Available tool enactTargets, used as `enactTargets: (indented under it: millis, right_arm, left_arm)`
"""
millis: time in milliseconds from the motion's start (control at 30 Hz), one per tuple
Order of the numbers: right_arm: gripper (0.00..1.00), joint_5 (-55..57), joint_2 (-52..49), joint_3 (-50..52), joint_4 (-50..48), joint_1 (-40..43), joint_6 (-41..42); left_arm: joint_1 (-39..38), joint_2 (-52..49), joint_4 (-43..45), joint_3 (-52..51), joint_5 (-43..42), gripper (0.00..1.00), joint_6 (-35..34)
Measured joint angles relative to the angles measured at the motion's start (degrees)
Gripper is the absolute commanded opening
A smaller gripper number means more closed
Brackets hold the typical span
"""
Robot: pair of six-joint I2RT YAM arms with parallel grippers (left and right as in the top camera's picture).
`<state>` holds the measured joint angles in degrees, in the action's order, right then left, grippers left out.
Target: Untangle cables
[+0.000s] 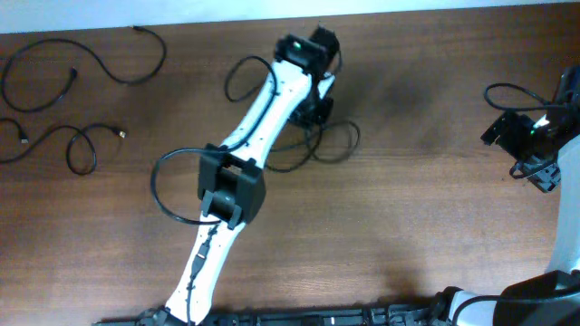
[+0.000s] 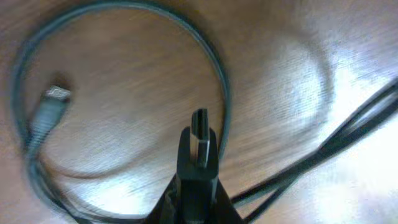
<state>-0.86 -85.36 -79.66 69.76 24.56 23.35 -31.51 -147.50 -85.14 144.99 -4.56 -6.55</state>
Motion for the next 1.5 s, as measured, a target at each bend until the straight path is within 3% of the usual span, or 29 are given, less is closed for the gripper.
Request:
enactTargets:
  millis: [67,100,133,200,267,300,500,767,867,1033,1100,1233,1500]
  right_arm:
    - [0.98,0.00,0.00,0.00,0.02,0.00,-0.04]
    - [0.98,-0.02,0.00,0.00,0.02,0.00,-0.04]
    - [0.98,0.00,0.00,0.00,0.00,0.00,-0.02]
    - [0.98,-0.02,0.00,0.00,0.00,0.00,-0.02]
    - [0.98,-0.02,0.00,0.00,0.02,0.00,-0.04]
    - [0.98,-0.02,0.00,0.00,0.02,0.00,-0.02]
    - [0.99,0.00,0.00,0.00,0.02,0.00,-0.04]
    - [0.98,0.00,0.00,0.00,0.00,0.00,-0.02]
    - [0.98,0.00,0.00,0.00,0.00,0.00,-0.02]
    - [0.98,0.00,0.00,0.00,0.02,0.00,-0.02]
    - [0.98,0.00,0.00,0.00,0.04,0.00,0.02]
    - [0.99,0.00,0.00,0.00,0.02,0.00,-0.02]
    - [0.98,0.00,0.00,0.00,0.02,0.00,-0.04]
  left_arm:
    - [-0.90,0.00,5.31,-4.35,0.00,0.07,0.00]
    - [-1.05,0.00,7.26,-6.03,0.00,0.16,-0.02]
    - [-1.11,0.00,8.92,-7.45,0.00,0.36,-0.15]
    - [-1.11,0.00,10.64,-9.44,0.02,0.46,-0.20]
    - [-1.11,0.00,10.88,-10.67,0.00,0.68,-0.55]
    - [-1.11,0.00,10.84,-10.97,0.02,0.71,-0.33]
    - [-1.36,0.44,10.69,-13.31,0.20,0.75,-0.61]
    - [-1.22,0.83,9.99,-13.60,0.37,0.72,-0.59]
    - [-0.39,0.33,7.30,-8.90,0.00,0.81,-0.61]
    - [2.12,0.11,1.20,7.21,-2.67,0.82,-0.57]
    - [2.45,0.28,-3.23,9.11,-4.24,0.82,0.11]
    - [1.42,0.28,-8.87,7.10,-5.55,0.82,5.18]
    - [-2.25,0.26,0.26,-4.90,-3.43,0.77,7.50]
